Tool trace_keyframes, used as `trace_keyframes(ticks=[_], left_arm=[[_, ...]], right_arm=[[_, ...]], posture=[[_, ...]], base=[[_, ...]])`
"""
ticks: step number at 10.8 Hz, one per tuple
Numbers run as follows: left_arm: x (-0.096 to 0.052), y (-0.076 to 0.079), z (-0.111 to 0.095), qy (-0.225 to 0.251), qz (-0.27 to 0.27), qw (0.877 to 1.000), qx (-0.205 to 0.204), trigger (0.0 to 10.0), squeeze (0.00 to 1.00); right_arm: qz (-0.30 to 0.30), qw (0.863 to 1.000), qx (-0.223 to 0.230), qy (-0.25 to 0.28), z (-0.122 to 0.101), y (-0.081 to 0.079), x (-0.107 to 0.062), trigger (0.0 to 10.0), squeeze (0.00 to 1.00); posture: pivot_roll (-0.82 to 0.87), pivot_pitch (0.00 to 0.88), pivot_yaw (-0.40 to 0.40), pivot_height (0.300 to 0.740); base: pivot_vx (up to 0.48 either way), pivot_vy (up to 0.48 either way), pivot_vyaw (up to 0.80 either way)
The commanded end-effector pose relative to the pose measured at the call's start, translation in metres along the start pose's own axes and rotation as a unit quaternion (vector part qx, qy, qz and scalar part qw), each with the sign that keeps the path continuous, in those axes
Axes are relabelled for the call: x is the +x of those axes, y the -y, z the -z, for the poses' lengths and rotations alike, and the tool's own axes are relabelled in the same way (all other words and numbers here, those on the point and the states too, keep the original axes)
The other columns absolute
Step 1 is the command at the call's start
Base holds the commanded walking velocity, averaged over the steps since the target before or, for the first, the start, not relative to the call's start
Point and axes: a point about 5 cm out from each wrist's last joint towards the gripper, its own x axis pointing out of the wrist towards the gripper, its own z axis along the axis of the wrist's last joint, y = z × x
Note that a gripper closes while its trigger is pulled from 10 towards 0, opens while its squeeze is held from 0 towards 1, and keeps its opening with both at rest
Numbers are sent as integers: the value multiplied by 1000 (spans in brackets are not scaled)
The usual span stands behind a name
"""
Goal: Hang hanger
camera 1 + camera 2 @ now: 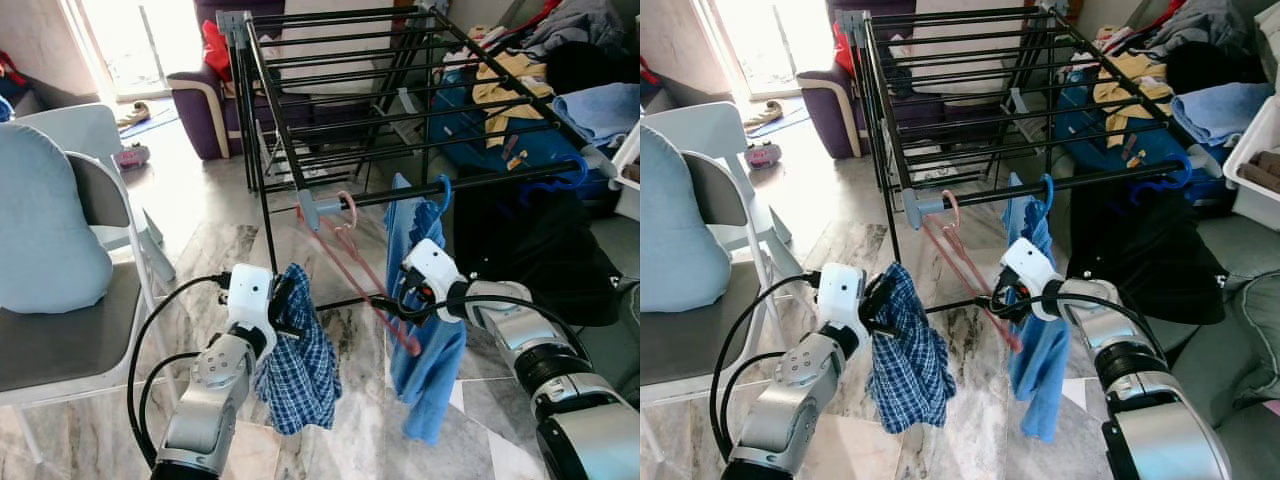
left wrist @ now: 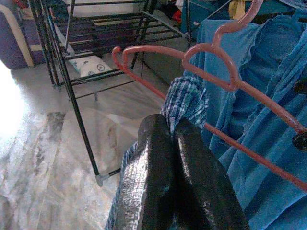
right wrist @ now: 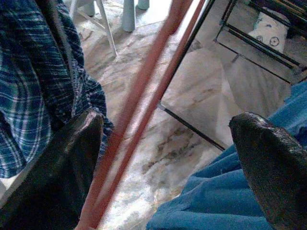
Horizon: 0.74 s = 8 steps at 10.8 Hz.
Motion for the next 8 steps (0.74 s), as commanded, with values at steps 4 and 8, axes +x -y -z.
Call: trace_keyframes(ticks=[4, 8], left_arm=[[1, 2, 1, -6, 6, 1000, 3, 10000, 0], [0, 4, 3, -12, 12, 1000, 4, 10000, 0]], right_arm=[[11, 1000, -7, -10, -4, 0, 6, 10000, 0], [24, 1000, 5, 6, -13, 1, 10, 0, 0]], posture=[[-74, 0, 1, 740], [-70, 0, 1, 740]], base=[[0, 0, 0], [0, 0, 0]])
